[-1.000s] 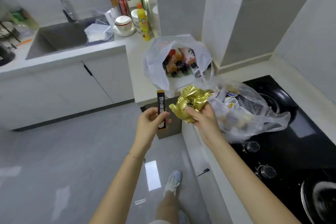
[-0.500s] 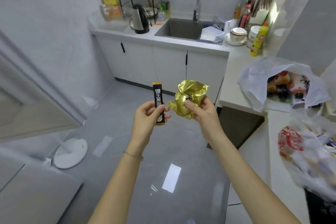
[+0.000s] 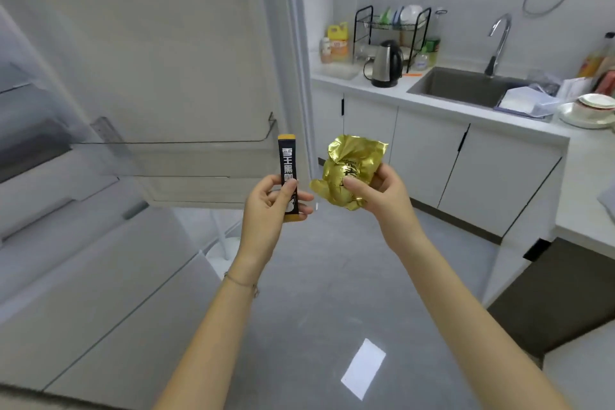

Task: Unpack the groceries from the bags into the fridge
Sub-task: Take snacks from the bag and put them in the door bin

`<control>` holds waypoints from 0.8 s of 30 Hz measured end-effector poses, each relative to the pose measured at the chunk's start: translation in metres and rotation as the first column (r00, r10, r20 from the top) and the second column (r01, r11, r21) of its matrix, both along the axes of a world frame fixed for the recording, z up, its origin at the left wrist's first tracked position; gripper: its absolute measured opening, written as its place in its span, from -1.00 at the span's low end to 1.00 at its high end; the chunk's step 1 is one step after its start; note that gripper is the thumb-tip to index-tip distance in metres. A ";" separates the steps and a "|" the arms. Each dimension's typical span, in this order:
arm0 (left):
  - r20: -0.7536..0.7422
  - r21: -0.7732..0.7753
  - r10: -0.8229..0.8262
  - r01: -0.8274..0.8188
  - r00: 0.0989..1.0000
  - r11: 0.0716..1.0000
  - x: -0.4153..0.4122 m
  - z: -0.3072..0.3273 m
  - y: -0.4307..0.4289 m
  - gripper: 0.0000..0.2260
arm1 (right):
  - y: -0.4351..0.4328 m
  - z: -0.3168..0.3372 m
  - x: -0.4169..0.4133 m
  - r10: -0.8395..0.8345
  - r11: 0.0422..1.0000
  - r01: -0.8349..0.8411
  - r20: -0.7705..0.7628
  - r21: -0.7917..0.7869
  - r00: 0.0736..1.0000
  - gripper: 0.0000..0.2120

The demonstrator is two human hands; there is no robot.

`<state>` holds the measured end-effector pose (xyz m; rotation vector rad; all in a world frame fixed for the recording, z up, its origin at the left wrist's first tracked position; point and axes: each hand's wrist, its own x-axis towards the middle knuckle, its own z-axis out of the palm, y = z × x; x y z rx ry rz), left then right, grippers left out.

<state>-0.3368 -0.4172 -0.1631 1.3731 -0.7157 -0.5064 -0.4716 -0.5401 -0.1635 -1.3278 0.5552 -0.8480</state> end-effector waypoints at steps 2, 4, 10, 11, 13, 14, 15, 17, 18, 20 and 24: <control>0.060 0.001 0.000 0.000 0.998 1.000 0.035 0.015 0.023 -0.82 | 0.019 0.012 0.027 0.020 1.000 -0.019 0.023 -0.021 1.000 -0.62; 0.102 -0.003 0.009 -0.009 0.995 1.000 0.072 0.032 0.045 -0.86 | 0.037 0.025 0.054 0.030 0.999 -0.029 0.057 -0.021 0.998 -0.63; 0.146 -0.045 0.017 -0.010 0.989 0.999 0.153 0.071 0.087 -0.92 | 0.073 0.062 0.128 0.053 0.997 -0.047 0.094 -0.065 0.994 -0.72; 0.148 -0.062 0.035 -0.026 0.988 0.998 0.162 0.076 0.091 -0.92 | 0.077 0.066 0.139 0.054 0.997 -0.048 0.092 -0.069 0.994 -0.73; 0.171 -0.095 0.075 -0.060 0.982 0.994 0.180 0.085 0.097 -0.94 | 0.081 0.073 0.159 0.052 0.995 -0.045 0.081 -0.089 0.995 -0.66; 0.182 -0.110 0.094 -0.075 0.979 0.991 0.190 0.088 0.098 -0.95 | 0.082 0.076 0.168 0.051 0.993 -0.042 0.075 -0.108 0.996 -0.62; 0.187 -0.124 0.109 -0.087 0.976 0.988 0.199 0.091 0.098 -0.95 | 0.082 0.079 0.177 0.051 0.991 -0.041 0.069 -0.128 0.996 -0.58; 0.215 -0.132 0.133 -0.106 0.968 0.986 0.219 0.097 0.096 -0.95 | 0.079 0.086 0.192 0.063 0.985 -0.052 0.060 -0.167 0.996 -0.58; 0.250 -0.116 0.144 -0.118 0.958 0.986 0.229 0.099 0.094 -0.91 | 0.075 0.089 0.198 0.071 0.981 -0.060 0.051 -0.185 0.996 -0.60; 0.357 -0.049 0.158 -0.151 0.921 0.987 0.249 0.101 0.090 -0.83 | 0.067 0.096 0.211 0.081 0.973 -0.073 0.030 -0.219 0.996 -0.64; 0.519 0.059 0.145 -0.205 0.842 0.977 0.290 0.107 0.094 -0.80 | 0.057 0.105 0.242 0.099 0.967 -0.089 0.029 -0.240 0.995 -0.67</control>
